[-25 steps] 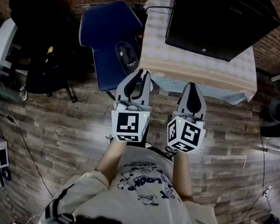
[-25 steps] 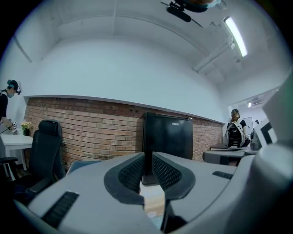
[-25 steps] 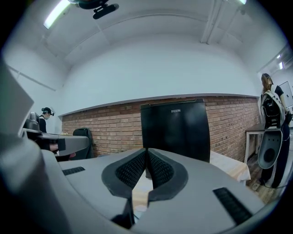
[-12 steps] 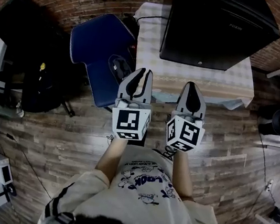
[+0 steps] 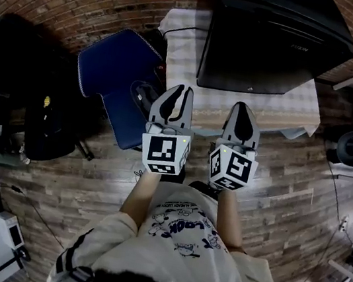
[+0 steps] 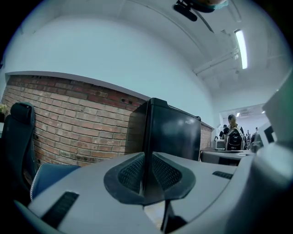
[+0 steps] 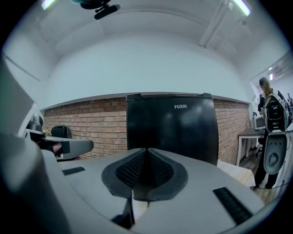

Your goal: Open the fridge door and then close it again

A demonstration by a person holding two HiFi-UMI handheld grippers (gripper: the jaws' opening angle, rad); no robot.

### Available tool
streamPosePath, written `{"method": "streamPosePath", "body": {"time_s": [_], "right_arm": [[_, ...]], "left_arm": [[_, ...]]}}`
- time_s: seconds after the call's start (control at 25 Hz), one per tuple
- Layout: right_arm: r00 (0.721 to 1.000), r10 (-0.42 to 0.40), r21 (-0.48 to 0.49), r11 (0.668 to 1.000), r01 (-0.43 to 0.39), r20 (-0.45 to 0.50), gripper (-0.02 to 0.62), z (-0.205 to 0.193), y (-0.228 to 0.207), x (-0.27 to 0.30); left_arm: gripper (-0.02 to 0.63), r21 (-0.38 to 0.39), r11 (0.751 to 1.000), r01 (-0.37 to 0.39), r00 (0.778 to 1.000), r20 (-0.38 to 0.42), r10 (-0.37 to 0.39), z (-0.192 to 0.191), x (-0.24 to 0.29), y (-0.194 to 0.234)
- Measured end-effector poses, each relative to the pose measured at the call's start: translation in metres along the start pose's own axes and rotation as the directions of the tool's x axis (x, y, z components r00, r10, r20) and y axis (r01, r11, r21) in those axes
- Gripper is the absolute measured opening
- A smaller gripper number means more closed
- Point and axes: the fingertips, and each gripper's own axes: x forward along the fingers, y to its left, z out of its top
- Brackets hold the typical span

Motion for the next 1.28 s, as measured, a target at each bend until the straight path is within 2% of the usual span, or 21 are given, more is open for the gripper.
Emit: {"method": "streamPosePath", "body": {"time_s": [0.52, 0.96, 1.28], "right_arm": [[0.999, -0.019, 0.016, 1.000, 0.019, -0.047, 0.034, -0.014, 0.002, 0.047], [0.997, 0.007, 0.008, 1.000, -0.007, -0.082, 0.034, -0.019, -0.012, 0.074], [0.994, 0.026, 0.002, 1.000, -0.026, -0.106, 0.034, -0.019, -0.025, 0.091]], "left_arm": [[0.063, -0.014, 0.999, 0.051, 0.997, -0.061, -0.052, -0.016, 0.046, 0.019], [0.066, -0.044, 0.998, 0.034, 0.997, -0.075, -0.037, -0.024, 0.077, 0.016], [0.118, -0.052, 0.998, 0.039, 0.997, -0.063, -0.043, -0.021, 0.098, 0.013]]}}
